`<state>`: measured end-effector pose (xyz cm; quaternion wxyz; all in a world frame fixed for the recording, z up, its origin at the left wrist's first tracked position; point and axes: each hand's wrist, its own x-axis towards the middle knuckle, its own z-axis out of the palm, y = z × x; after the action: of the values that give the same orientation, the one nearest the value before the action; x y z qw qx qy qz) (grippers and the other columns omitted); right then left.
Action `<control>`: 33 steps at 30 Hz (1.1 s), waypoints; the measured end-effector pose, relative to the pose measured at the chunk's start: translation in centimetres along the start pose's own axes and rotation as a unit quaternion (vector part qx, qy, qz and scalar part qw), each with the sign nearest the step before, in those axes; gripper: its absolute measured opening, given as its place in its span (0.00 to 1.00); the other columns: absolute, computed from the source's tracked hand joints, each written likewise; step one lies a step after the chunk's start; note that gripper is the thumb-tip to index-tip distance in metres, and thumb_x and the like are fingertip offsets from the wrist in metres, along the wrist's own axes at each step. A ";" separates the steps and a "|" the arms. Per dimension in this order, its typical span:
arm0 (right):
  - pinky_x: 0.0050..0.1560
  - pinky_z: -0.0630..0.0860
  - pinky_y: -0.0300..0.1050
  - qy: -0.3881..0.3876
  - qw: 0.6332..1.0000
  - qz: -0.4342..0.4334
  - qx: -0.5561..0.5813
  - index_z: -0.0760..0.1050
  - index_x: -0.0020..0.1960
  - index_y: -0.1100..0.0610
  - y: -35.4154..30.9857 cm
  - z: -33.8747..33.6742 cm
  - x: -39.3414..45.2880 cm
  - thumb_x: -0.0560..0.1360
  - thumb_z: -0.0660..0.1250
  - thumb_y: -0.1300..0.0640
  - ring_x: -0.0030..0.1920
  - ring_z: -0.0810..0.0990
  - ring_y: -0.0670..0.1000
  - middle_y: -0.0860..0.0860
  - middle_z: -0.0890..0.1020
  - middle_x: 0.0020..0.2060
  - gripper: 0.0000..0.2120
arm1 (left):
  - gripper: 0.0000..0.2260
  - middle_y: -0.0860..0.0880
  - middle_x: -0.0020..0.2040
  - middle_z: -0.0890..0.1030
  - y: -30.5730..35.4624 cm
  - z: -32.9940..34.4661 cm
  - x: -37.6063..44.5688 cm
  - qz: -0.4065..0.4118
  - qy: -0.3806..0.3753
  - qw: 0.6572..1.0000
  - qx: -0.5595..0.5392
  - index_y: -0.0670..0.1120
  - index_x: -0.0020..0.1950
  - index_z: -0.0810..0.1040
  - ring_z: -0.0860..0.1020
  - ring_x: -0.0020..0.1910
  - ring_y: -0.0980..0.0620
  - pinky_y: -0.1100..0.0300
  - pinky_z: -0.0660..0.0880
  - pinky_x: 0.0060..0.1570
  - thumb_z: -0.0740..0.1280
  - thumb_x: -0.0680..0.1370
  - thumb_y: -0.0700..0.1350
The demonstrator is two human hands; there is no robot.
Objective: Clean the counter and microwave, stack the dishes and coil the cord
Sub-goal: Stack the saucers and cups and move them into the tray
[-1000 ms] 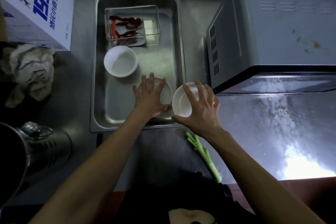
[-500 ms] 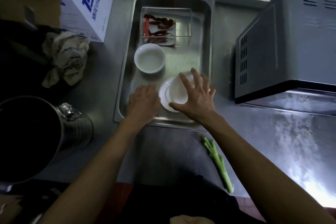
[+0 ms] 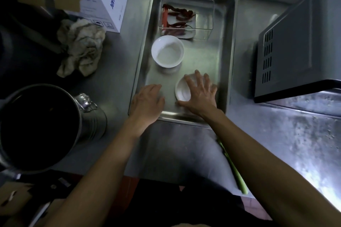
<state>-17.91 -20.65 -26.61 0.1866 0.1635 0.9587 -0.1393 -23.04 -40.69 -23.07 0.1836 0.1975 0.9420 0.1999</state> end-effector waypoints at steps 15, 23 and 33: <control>0.74 0.42 0.71 -0.005 1.000 0.015 0.016 0.44 0.79 0.41 -0.3 0.4 1.3 0.68 0.66 0.27 0.78 0.34 0.61 0.51 0.36 0.80 0.49 | 0.21 0.49 0.74 0.70 1.1 0.6 -0.2 0.023 -0.027 0.999 -0.002 0.49 0.75 0.68 0.66 0.73 0.49 0.49 0.64 0.72 0.60 0.82 0.51; 0.75 0.54 0.63 0.055 0.997 0.005 0.057 0.59 0.78 0.47 -0.1 -2.0 -4.5 0.78 0.63 0.42 0.79 0.51 0.57 0.54 0.53 0.80 0.31 | 0.20 0.47 0.71 0.73 3.0 1.7 -2.3 0.047 -0.018 0.998 0.026 0.46 0.72 0.71 0.70 0.69 0.44 0.46 0.68 0.66 0.61 0.81 0.49; 0.63 0.70 0.52 0.123 0.983 0.050 0.124 0.72 0.71 0.51 9.4 -4.0 -19.9 0.78 0.64 0.49 0.66 0.74 0.57 0.51 0.77 0.67 0.21 | 0.14 0.44 0.58 0.80 13.8 3.7 -7.9 0.166 -0.010 0.978 0.125 0.47 0.62 0.78 0.77 0.56 0.39 0.46 0.76 0.51 0.65 0.78 0.49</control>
<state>1.77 -16.04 -16.97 0.0526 0.2487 0.9402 -0.2269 -10.64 -31.47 -17.97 0.1312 0.3748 0.9116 0.1059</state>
